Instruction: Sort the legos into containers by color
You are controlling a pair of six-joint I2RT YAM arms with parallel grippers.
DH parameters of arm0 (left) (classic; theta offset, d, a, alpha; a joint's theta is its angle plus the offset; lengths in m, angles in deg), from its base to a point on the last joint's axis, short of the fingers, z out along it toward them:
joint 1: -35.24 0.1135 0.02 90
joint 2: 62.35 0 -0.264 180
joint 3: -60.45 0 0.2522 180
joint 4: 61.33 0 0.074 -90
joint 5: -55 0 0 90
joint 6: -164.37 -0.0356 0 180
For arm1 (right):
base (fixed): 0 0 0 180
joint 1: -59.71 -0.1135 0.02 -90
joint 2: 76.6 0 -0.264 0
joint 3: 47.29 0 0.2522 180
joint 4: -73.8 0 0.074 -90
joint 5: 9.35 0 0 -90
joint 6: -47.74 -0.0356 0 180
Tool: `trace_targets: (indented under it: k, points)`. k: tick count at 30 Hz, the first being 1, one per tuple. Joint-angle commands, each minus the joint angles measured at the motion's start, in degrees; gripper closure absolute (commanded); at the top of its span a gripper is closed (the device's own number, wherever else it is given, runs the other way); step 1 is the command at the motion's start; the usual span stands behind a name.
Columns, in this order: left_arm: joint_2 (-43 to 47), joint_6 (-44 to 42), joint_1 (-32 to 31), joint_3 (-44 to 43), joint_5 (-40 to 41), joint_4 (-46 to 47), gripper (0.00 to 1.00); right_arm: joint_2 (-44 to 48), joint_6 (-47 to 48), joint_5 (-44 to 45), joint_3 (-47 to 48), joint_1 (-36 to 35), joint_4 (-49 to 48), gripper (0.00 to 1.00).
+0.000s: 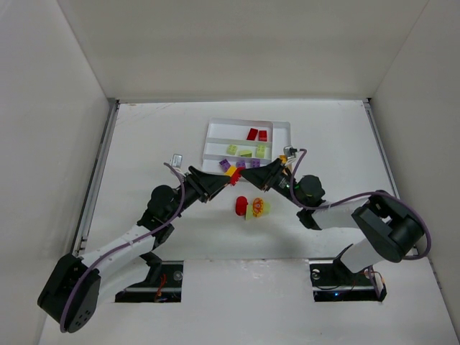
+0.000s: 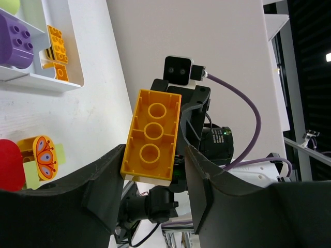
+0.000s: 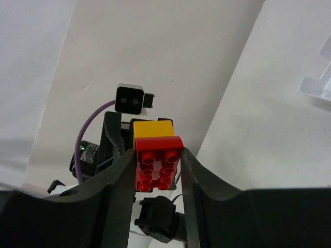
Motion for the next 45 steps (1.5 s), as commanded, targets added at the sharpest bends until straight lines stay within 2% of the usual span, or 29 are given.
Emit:
trace_targets:
  k: [1, 7, 10, 15, 20, 24, 32, 41, 45]
  points:
    - [1.4, -0.8, 0.3, 0.0, -1.0, 4.4, 0.56, 0.3, 1.2, 0.4, -1.2, 1.4, -5.7, 0.63]
    - [1.6, -3.4, 0.5, -0.2, 0.1, 1.8, 0.57, 0.5, 1.0, -0.6, -1.7, 2.2, -5.4, 0.63]
    - [2.2, -5.7, -0.2, -0.5, 1.7, -0.3, 0.6, 0.5, 0.9, -1.1, -1.8, 2.4, -4.8, 0.63]
    - [2.6, -7.4, -1.1, -1.3, 2.9, -1.9, 0.69, -0.5, 0.9, -1.2, -1.4, 2.3, -4.8, 0.63]
    - [4.1, -7.9, -0.6, -1.2, 4.4, -2.1, 0.82, -0.9, 0.6, -1.2, -2.1, 2.9, -4.7, 0.63]
    - [7.1, -8.0, 1.0, -1.1, 7.0, -3.5, 0.86, -1.3, 0.2, -2.4, -3.1, 3.9, -4.7, 0.63]
    - [7.5, -7.4, 5.6, -2.0, 9.5, -4.3, 0.88, -1.7, 0.1, -4.3, -4.1, 4.7, -4.7, 0.63]
    - [4.4, -6.5, 6.2, -2.4, 14.4, -2.1, 0.89, -0.7, -0.1, -6.1, -4.1, 4.6, -4.0, 0.63]
    - [4.3, -6.1, 7.7, -3.0, 13.6, -2.0, 0.89, 0.8, 1.1, -6.2, -3.4, 5.7, -1.3, 0.63]
